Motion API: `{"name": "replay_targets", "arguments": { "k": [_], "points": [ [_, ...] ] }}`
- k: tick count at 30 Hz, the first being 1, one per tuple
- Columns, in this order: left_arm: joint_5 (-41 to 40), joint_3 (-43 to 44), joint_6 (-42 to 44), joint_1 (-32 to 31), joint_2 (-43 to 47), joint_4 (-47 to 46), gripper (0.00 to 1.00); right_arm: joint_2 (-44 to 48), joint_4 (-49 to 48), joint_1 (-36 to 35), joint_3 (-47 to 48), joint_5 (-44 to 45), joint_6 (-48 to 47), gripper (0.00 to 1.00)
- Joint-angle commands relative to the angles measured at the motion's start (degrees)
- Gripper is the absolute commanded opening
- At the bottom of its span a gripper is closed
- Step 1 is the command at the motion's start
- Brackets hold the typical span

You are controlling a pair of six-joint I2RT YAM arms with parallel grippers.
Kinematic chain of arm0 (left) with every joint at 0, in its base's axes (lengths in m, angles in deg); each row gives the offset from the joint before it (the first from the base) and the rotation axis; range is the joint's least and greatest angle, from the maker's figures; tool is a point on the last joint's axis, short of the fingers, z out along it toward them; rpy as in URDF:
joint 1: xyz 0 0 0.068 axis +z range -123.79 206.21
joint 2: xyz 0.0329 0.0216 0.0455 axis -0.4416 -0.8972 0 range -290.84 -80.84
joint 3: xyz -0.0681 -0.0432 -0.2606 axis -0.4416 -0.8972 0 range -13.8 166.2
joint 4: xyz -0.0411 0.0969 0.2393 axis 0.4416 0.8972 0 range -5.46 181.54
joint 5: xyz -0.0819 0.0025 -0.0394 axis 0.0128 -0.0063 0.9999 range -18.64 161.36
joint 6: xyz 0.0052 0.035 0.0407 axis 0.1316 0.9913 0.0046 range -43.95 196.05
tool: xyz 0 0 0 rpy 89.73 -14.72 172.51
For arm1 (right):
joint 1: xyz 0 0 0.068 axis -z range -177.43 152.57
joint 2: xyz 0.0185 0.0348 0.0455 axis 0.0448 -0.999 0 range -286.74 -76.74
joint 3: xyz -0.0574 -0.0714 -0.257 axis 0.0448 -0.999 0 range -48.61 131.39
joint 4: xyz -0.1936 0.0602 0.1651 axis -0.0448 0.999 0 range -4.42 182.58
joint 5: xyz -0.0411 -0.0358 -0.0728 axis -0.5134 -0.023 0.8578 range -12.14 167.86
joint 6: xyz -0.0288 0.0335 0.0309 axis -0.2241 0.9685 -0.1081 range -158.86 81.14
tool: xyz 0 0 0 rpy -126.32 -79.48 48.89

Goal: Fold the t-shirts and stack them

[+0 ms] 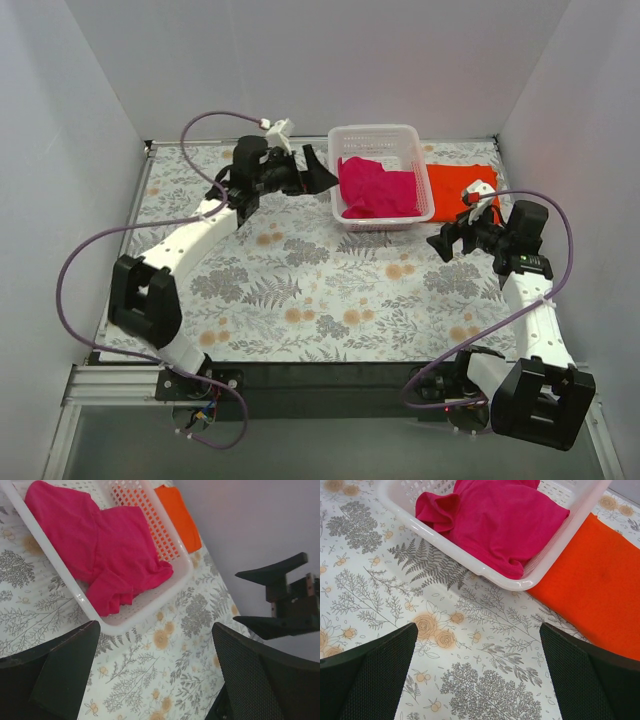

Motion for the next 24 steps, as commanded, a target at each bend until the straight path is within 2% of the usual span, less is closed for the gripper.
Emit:
{"name": "replay_targets", "arguments": {
  "k": [1,5,8,11,14,16,18,19,20,21,24],
  "points": [
    [-5.02,17.93,4.34,-6.41,-12.74,11.62,0.87,-0.06,-0.29,0.86,0.08,-2.46,1.39,0.98],
    [-13.34,36.56,8.29,-10.47,-31.53,22.33,0.83,1.0,-0.38,1.39,-0.19,-2.55,2.09,0.98],
    [-20.64,48.02,11.45,-12.58,-41.28,26.99,0.83,1.53,-0.38,2.09,-0.1,-2.9,2.62,0.98],
    [-22.95,60.22,12.08,-13.29,-49.14,30.52,0.83,1.0,-0.46,2.09,0.25,-3.42,2.97,0.98],
    [-22.88,64.21,12.34,-14.17,-55.11,30.18,0.8,0.74,-0.38,2.18,0.34,-3.51,2.97,0.98],
    [-21.03,65.62,12.69,-15.13,-57.15,30.09,0.74,0.65,-0.38,2.27,0.51,-3.25,2.97,0.99],
    [-21.02,65.89,13.66,-16.1,-57.77,29.92,0.62,0.74,-0.29,2.18,0.6,-3.25,3.06,0.98],
    [-21.11,66.15,14.01,-16.45,-57.25,29.48,0.35,0.74,-0.29,2.18,0.6,-3.25,3.06,0.98],
    [-21.11,66.15,14.01,-16.54,-57.24,29.21,0.35,0.74,-0.29,2.27,0.6,-3.25,3.15,0.98],
    [-21.55,66.68,13.93,-16.54,-56.72,28.86,0.02,0.74,-0.29,2.18,0.6,-3.25,3.15,0.98],
    [-22.87,66.95,14.1,-16.98,-52.07,26.32,0.0,0.91,-0.29,2.27,0.52,-3.07,3.24,0.98]
  ]
}}
